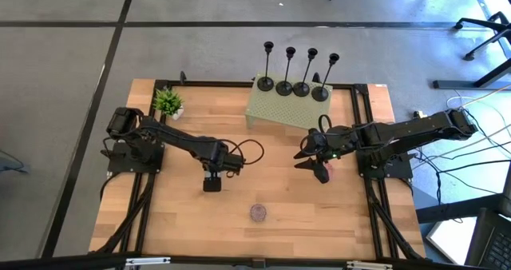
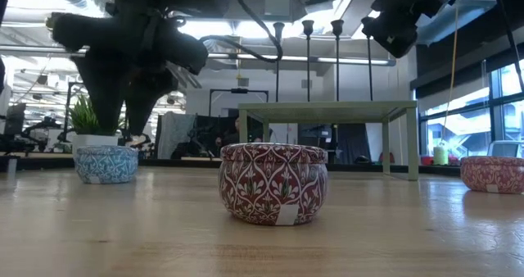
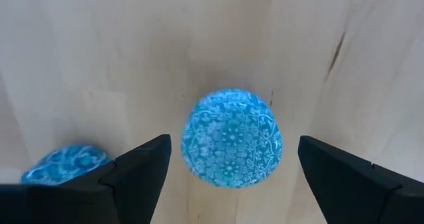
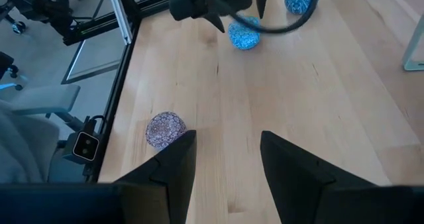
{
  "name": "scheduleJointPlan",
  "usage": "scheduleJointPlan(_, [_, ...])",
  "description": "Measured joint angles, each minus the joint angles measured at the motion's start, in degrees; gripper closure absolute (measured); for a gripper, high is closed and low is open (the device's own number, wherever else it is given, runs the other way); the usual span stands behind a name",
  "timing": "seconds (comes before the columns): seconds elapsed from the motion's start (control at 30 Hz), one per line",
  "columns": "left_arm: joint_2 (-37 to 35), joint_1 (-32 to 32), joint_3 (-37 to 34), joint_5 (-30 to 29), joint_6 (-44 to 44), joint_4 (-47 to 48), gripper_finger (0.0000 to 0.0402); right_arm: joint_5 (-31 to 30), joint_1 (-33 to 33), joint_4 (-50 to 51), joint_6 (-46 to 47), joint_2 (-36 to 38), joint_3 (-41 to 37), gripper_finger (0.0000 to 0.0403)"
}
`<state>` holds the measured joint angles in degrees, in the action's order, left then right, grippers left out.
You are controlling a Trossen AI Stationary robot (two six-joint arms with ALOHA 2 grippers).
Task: Pick & Place candle stick holders
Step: Put the patterned light blue scented candle on the shelf aligned with the black candle holder
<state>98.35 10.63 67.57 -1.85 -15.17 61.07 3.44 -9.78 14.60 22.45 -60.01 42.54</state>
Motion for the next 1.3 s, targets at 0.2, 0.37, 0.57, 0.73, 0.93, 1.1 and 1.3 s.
scheduleJointPlan(0.2, [0.00, 0.68, -3.72, -0.03, 0.10, -0.84, 0.0072, 0.02, 0.00, 0.01, -0.82, 0.00, 0.00, 0.0231])
scheduleJointPlan(0.37, [0.02, 0.46, -4.48, -1.17, -0.12, -4.00, 0.0072, 0.02, 0.00, -0.30, -0.85, 0.00, 0.00, 0.0231])
scheduleJointPlan(0.57, [0.02, 0.46, -4.48, -1.03, 1.31, -8.05, 0.0072, 0.04, 0.00, -0.51, -0.85, 0.00, 0.00, 0.0231])
scheduleJointPlan(0.73, [0.02, 0.46, -4.48, -1.09, 0.99, -4.67, 0.0072, 0.06, 0.00, -0.51, -0.85, 0.00, 0.00, 0.0231])
scheduleJointPlan(0.93, [0.04, 0.50, -4.48, -1.08, -0.54, -4.52, 0.0072, 0.22, 0.00, -0.51, -0.87, 0.00, 0.00, 0.0231])
scheduleJointPlan(1.1, [0.64, 0.52, -4.48, -1.08, -0.73, -4.52, 0.0072, 0.22, 0.00, -0.52, -0.87, 0.00, 0.00, 0.0231])
scheduleJointPlan(1.3, [3.10, 0.52, -5.49, -1.07, -0.68, -4.45, 0.0072, 0.22, 0.00, -0.51, -0.87, 0.00, 0.00, 0.0231])
